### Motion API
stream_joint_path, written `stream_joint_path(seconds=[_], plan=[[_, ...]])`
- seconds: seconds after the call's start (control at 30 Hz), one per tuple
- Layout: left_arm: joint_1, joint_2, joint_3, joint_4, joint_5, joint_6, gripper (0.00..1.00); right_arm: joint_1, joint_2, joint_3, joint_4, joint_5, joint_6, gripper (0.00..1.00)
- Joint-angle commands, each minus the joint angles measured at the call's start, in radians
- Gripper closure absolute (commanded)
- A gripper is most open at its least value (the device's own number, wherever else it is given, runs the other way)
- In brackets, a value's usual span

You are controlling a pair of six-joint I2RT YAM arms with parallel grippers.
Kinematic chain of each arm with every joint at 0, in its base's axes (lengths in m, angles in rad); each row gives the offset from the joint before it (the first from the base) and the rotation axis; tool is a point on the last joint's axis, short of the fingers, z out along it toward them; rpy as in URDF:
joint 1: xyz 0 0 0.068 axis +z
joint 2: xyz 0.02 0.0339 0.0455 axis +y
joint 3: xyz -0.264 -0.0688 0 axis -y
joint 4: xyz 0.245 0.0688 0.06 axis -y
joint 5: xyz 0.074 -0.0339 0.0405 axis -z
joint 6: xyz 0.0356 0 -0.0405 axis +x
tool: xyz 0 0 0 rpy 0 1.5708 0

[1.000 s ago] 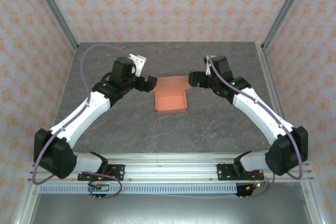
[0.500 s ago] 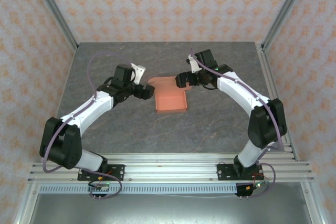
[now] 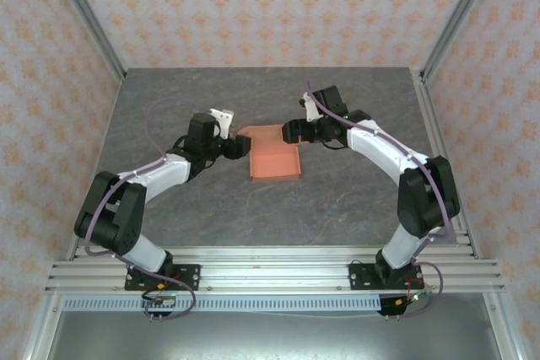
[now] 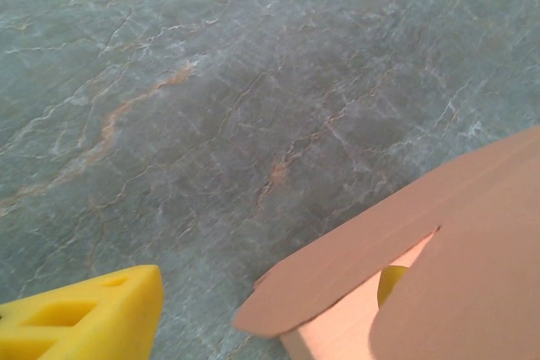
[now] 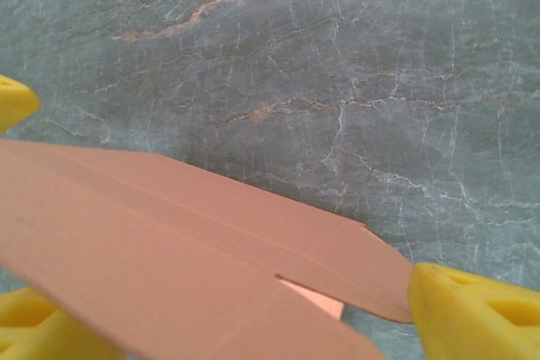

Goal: Fold the paper box

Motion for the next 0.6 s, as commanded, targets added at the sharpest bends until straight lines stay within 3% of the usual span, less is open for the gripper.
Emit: stream_joint_path(seconds=[0.0, 0.33, 0.4, 0.57], plan=[[-0.025, 0.020, -0.003, 0.091, 0.003, -0.041, 0.33, -0.004, -0.007, -0.030, 0.071, -0.007, 0.064, 0.19], [-0.062, 0.052, -0.005, 0.110, -0.076, -0.044, 0.46, -0.003, -0.029, -0.106, 0.150, 0.032, 0.087, 0.25], [-0.062, 0.052, -0.027, 0.143, -0.101, -0.063, 0.53, -0.003, -0.039, -0.138, 0.193, 0.028, 0.098, 0.26], [-0.062, 0.072, -0.050, 0.198, -0.110, -0.104, 0.60, -0.003, -0.062, -0.218, 0.332, 0.010, 0.142, 0.33]])
